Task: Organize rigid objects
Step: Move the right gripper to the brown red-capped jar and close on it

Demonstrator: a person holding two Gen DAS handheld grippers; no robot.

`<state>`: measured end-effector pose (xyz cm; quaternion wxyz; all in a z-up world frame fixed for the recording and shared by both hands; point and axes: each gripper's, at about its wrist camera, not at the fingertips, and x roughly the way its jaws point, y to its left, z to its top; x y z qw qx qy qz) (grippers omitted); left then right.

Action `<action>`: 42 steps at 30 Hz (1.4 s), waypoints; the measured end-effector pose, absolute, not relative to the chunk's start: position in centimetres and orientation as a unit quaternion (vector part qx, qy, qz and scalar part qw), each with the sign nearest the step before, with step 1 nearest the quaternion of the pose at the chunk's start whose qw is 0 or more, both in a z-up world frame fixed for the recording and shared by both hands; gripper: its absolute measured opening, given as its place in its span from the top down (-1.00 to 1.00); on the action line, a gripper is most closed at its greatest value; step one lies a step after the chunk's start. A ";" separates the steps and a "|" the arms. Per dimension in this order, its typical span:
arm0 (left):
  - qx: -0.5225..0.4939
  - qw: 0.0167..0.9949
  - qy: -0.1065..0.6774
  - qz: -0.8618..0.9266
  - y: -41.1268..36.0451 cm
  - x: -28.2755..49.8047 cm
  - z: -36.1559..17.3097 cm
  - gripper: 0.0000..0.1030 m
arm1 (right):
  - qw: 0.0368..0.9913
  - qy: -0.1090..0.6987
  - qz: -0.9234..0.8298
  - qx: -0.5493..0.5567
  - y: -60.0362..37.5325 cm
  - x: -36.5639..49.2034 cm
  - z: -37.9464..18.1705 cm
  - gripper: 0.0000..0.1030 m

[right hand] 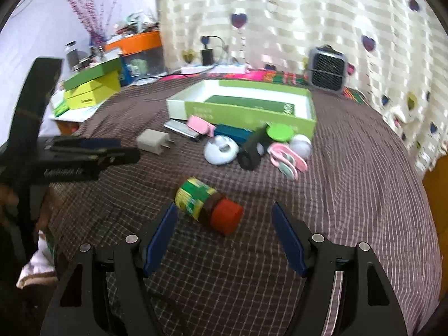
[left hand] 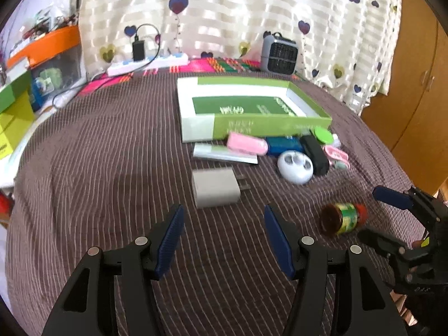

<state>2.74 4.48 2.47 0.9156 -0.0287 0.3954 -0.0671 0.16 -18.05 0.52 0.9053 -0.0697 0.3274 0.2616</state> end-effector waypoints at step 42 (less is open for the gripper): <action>-0.036 0.895 0.427 -0.121 2.2 5.4 2.5 -0.14 | 0.894 0.387 0.220 -0.046 -20.7 5.4 -0.7 0.35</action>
